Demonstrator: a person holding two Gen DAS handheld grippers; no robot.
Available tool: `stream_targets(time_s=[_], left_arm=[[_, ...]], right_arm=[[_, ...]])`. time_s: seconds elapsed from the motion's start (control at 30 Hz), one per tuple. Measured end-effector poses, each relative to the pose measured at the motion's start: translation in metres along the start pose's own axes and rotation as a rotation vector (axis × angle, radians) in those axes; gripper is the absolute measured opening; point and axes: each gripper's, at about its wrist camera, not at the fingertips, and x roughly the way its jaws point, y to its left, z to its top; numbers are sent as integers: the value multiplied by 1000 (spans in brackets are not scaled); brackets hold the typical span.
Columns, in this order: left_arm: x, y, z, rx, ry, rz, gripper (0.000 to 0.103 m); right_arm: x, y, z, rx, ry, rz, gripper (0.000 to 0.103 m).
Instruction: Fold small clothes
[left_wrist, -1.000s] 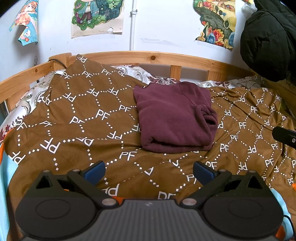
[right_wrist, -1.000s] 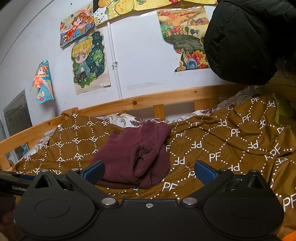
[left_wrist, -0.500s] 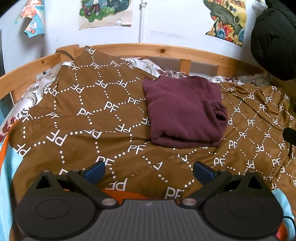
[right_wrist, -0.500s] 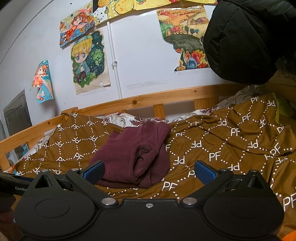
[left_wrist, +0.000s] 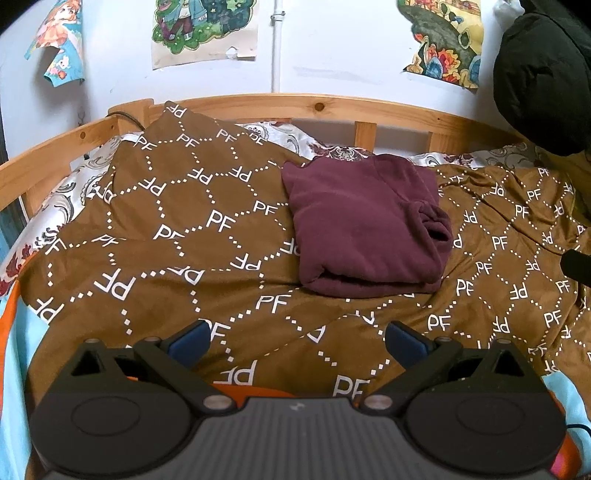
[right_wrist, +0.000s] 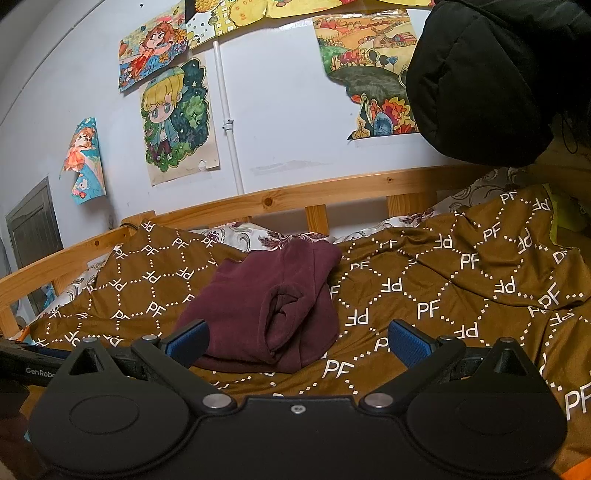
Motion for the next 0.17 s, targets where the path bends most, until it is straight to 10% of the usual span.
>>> stream_targets(time_s=[0.17], left_arm=[[0, -1, 0, 1, 0, -1, 102]], right_arm=[[0, 0, 1, 1, 1, 0, 102]])
